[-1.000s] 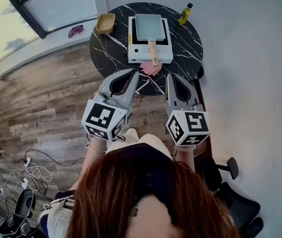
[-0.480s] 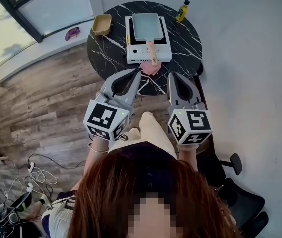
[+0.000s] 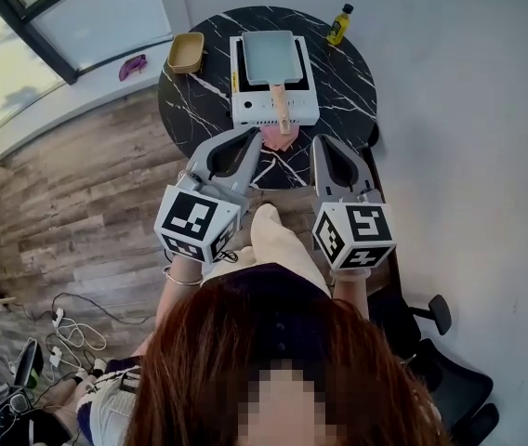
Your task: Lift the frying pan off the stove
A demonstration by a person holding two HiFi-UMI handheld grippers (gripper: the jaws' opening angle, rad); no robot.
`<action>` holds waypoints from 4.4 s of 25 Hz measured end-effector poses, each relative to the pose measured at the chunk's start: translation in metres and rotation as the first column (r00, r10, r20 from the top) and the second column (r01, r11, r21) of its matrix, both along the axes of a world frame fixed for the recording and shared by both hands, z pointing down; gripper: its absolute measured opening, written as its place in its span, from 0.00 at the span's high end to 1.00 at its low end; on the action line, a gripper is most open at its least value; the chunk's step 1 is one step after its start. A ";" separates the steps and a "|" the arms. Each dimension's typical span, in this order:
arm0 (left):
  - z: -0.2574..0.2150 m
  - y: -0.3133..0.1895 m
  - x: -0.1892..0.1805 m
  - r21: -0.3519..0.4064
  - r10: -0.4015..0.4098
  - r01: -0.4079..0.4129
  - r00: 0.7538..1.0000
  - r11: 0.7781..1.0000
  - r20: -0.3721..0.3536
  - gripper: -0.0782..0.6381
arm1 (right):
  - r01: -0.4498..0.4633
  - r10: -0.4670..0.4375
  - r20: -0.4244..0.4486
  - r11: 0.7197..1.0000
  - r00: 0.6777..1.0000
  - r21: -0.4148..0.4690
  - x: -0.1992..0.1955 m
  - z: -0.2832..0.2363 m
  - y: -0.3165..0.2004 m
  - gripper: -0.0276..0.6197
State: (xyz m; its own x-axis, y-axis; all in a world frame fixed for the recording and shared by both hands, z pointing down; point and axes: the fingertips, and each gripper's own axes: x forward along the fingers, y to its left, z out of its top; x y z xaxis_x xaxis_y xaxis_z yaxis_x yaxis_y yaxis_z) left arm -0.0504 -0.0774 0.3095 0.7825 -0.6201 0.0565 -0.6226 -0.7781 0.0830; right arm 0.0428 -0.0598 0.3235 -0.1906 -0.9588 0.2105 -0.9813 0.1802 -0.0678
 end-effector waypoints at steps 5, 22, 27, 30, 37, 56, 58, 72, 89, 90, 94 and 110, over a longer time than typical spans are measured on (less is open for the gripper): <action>0.003 -0.023 0.007 -0.003 -0.035 0.035 0.999 0.999 0.015 0.87 | 0.013 -0.013 -0.017 1.000 1.000 -0.008 0.009 0.004 -0.020 0.94; 0.005 -0.099 0.018 0.008 -0.150 0.149 0.988 0.989 0.043 0.87 | 0.127 -0.128 -0.005 0.989 0.992 -0.070 0.023 0.026 -0.101 0.91; 0.009 -0.114 0.024 0.001 -0.163 0.164 0.986 0.987 0.043 0.87 | 0.162 -0.160 0.030 0.980 0.987 -0.116 0.026 0.042 -0.120 0.87; 0.013 -0.122 0.026 -0.011 -0.172 0.173 0.984 0.985 0.050 0.87 | 0.179 -0.177 0.031 0.971 0.984 -0.156 0.027 0.054 -0.131 0.84; 0.027 -0.141 0.032 -0.033 -0.194 0.196 0.979 0.980 0.071 0.87 | 0.240 -0.228 0.079 0.948 0.970 -0.207 0.028 0.078 -0.150 0.79; 0.045 -0.204 0.022 -0.050 -0.283 0.288 0.955 0.956 0.084 0.87 | 0.314 -0.299 0.100 0.868 0.949 -0.385 0.025 0.149 -0.206 0.68; 0.047 -0.207 0.020 -0.052 -0.292 0.297 0.952 0.953 0.087 0.87 | 0.321 -0.300 0.117 0.855 0.947 -0.407 0.024 0.158 -0.209 0.66; 0.066 -0.235 0.009 -0.083 -0.328 0.338 0.937 0.937 0.120 0.87 | 0.387 -0.299 0.246 0.743 0.922 -0.546 0.016 0.211 -0.226 0.56; 0.084 -0.248 0.025 -0.115 -0.289 0.307 0.946 0.945 0.147 0.87 | 0.504 -0.175 0.526 0.632 0.832 -0.588 0.008 0.251 -0.234 0.49; 0.085 -0.248 0.026 -0.118 -0.287 0.305 0.946 0.945 0.147 0.87 | 0.513 -0.163 0.545 0.627 0.823 -0.586 0.008 0.253 -0.234 0.49; 0.087 -0.252 0.029 -0.127 -0.278 0.297 0.949 0.946 0.151 0.87 | 0.535 -0.134 0.589 0.609 0.797 -0.585 0.005 0.259 -0.236 0.49; 0.096 -0.252 0.038 -0.147 -0.264 0.290 0.949 0.946 0.173 0.87 | 0.698 -0.017 0.816 0.528 0.578 -0.484 -0.018 0.266 -0.235 0.56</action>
